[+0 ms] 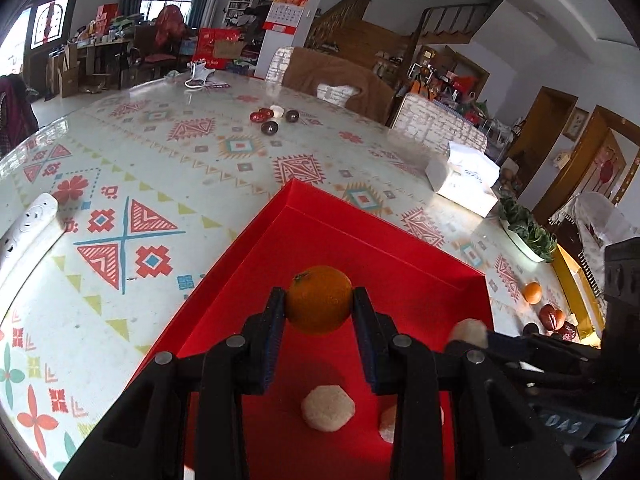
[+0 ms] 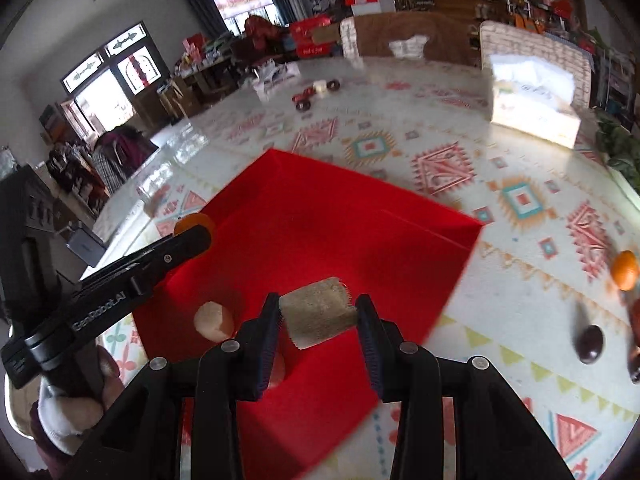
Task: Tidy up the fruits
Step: 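Lower the orange and chunk into the red tray and open both tools, then move both open tools back to the fruit cluster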
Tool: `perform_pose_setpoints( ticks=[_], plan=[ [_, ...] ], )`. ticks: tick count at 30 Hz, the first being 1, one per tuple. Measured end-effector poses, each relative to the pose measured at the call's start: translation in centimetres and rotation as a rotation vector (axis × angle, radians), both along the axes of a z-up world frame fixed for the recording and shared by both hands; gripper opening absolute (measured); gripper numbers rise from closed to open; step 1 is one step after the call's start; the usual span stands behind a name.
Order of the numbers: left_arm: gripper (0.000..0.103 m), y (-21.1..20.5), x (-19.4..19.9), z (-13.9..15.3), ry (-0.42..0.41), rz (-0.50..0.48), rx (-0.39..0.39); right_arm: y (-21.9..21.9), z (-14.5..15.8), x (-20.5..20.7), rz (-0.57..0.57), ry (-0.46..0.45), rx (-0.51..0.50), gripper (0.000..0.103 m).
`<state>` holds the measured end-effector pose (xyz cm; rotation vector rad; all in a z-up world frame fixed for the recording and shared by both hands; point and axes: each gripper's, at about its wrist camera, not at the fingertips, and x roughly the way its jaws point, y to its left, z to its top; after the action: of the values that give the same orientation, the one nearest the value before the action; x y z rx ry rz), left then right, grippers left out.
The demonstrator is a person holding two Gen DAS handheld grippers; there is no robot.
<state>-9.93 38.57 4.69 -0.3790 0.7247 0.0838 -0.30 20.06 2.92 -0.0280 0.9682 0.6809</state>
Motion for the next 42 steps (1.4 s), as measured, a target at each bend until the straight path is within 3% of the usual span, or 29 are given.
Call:
perform_pose_setpoints(
  ticks=[13,17,27,33,42],
  plan=[
    [0.033,0.3,0.8,-0.7,0.034,0.019,-0.007,1.2,-1.2,0.5,0.004,0.002,-0.029,0.043],
    [0.041,0.2,0.6,-0.3,0.028,0.024,0.0,0.7,-0.5,0.3,-0.006,-0.012,0.002,0.057],
    [0.057,-2.2,-2.0,3.9,-0.066,0.014,0.022,-3.3,2.2,-1.7,-0.061,-0.067,0.056,0.057],
    [0.068,-5.5,-3.7,6.8,-0.148,-0.055,0.013,-10.4,3.4,-4.0,-0.165,-0.126,0.053,0.059],
    [0.069,-15.3,-1.9,6.7,-0.11,-0.271,0.026,-30.2,3.8,-6.1,-0.55,-0.142,0.068,0.063]
  ],
)
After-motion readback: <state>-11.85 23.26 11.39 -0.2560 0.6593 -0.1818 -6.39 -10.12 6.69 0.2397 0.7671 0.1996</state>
